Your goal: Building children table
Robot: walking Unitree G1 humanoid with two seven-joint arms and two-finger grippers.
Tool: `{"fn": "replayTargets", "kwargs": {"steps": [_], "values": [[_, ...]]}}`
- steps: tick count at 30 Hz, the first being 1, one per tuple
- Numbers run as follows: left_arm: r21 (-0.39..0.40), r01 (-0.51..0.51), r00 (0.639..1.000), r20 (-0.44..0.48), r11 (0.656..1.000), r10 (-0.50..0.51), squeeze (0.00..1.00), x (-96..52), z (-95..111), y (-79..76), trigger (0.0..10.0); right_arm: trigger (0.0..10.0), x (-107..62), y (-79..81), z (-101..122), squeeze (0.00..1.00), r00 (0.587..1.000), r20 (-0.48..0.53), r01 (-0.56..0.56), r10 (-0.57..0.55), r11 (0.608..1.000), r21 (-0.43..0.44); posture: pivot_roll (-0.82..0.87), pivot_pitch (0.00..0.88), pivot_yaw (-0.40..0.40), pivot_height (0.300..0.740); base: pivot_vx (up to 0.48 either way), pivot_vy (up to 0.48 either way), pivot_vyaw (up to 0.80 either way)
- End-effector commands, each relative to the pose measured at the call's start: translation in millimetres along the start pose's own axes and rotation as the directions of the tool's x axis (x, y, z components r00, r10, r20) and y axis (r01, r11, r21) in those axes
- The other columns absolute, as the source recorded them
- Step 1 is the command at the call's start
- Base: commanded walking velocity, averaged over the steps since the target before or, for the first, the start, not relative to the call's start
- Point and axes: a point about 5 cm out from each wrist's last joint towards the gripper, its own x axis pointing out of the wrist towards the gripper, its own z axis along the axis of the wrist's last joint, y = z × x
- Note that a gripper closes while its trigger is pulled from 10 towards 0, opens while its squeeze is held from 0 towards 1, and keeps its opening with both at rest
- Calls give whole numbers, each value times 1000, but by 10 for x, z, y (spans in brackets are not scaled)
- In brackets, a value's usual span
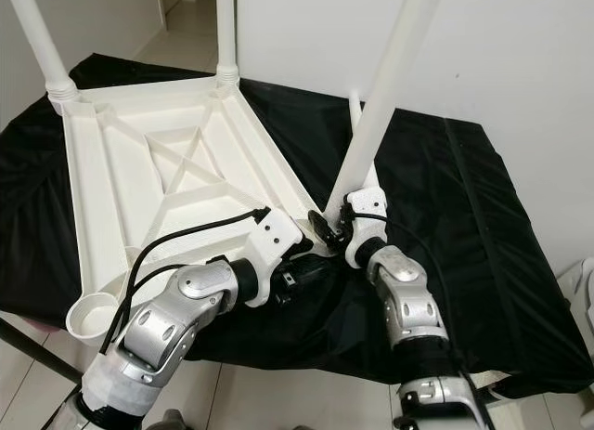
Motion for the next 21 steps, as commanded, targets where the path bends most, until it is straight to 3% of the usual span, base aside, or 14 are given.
{"fn": "replayTargets", "kwargs": {"steps": [1,5,6,7,10,12,20,21], "values": [[1,7,1000,1,1000,-7,0,2,10,-41,10000,10000,-72,-3,-196,0,989,-93,120,-117,992,26,131,62,-103,740,0,0,0],[-1,10,1000,0,1000,-10,0,4,7,-49,10000,10000,-131,15,-230,0,958,-93,275,-273,961,17,130,63,-103,740,0,0,0],[-2,10,1000,-1,1000,-10,0,6,5,-52,10000,10000,-191,25,-250,0,905,-99,418,-415,909,11,130,64,-108,740,0,0,0],[-1,10,1000,-1,1000,-10,0,6,5,-52,10000,10000,-208,40,-263,0,884,-109,458,-454,889,15,130,64,-108,740,0,0,0],[-2,9,1000,0,1000,-9,0,8,5,-52,10000,10000,-216,102,-262,0,876,-110,475,-469,880,31,133,64,-107,740,0,0,0],[-3,8,1000,1,1000,-8,0,9,7,-54,10000,10000,-197,137,-242,0,892,-108,444,-439,896,24,129,65,-104,740,0,0,0],[-3,12,1000,-3,1000,-12,0,6,3,-57,10000,10000,-226,79,-218,0,879,-108,470,-465,882,25,130,65,-104,740,0,0,0],[-3,11,1000,-3,1000,-11,0,4,3,-56,10000,10000,-226,96,-204,1000,878,-101,473,-468,880,31,130,65,-106,740,0,0,0]]}}
